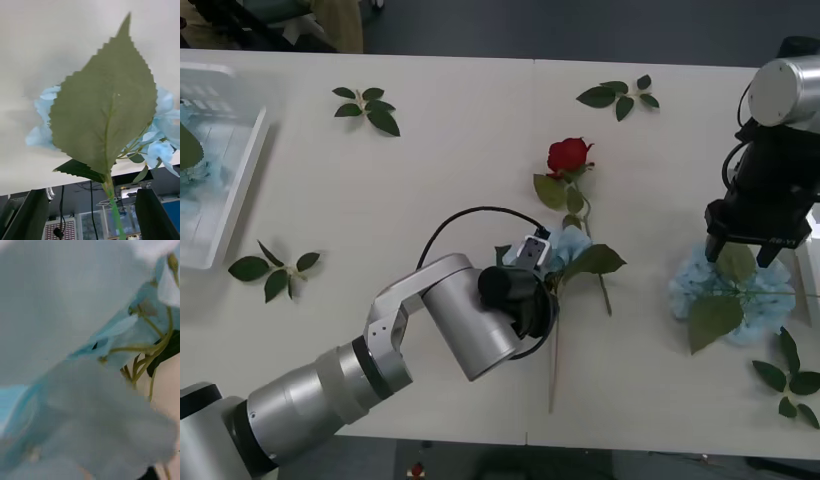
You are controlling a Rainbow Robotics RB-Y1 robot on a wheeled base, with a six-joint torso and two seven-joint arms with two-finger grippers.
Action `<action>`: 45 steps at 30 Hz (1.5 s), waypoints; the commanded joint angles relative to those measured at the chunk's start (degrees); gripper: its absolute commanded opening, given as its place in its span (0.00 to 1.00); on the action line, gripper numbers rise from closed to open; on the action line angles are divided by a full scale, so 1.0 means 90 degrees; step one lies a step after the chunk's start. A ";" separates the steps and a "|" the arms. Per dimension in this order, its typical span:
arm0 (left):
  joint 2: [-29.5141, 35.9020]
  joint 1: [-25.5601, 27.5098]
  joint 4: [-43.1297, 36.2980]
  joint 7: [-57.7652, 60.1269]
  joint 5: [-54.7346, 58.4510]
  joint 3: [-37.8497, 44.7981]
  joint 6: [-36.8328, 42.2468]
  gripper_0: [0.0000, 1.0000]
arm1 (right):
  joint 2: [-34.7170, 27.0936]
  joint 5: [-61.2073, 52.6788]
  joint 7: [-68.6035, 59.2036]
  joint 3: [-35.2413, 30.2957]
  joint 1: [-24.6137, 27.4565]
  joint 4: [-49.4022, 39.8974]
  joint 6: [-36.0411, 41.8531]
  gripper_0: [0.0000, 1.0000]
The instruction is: Put the red flowers into the right box and the blue flowers into the left box
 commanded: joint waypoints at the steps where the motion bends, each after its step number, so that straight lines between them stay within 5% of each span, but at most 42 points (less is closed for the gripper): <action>1: 0.0025 -0.0081 -0.0059 0.0265 -0.0134 -0.0102 -0.0018 0.00 | -0.0343 -0.0218 -0.0198 0.0025 0.0045 -0.0278 0.0012 0.68; 12: 0.0113 -0.0081 -0.0128 0.0255 -0.0408 -0.0112 0.0333 0.00 | -0.0724 -0.0618 -0.0178 0.0562 0.0309 -0.0894 0.0012 0.69; 27: 0.2008 -0.0062 -0.3087 0.0255 0.0100 0.0298 0.2511 0.00 | -0.0890 -0.0677 -0.0295 0.0572 0.1021 -0.1958 0.0012 0.69; 37: 0.2057 -0.0013 -0.3419 0.0196 -0.0056 0.0611 0.3028 0.00 | -0.0890 -0.0735 -0.0237 0.0670 0.1070 -0.1968 0.0012 0.69; 38: 0.2057 0.0026 -0.3409 0.0177 -0.0134 0.0611 0.2999 0.10 | -0.0890 -0.0735 -0.0247 0.0689 0.1070 -0.1968 0.0012 0.69; 41: 0.2066 0.0094 -0.3380 0.0128 -0.0222 0.0611 0.2960 0.67 | -0.0890 -0.0725 -0.0237 0.0777 0.1070 -0.1958 0.0012 0.69; 43: 0.2076 0.0114 -0.3360 0.0079 -0.0232 0.0611 0.2960 0.82 | -0.0899 -0.0686 -0.0237 0.0875 0.1070 -0.1958 0.0012 0.69; 45: 0.2076 0.0124 -0.3311 0.0030 -0.0232 0.0601 0.2960 0.85 | -0.0899 -0.0657 -0.0217 0.0924 0.1070 -0.1958 0.0012 0.69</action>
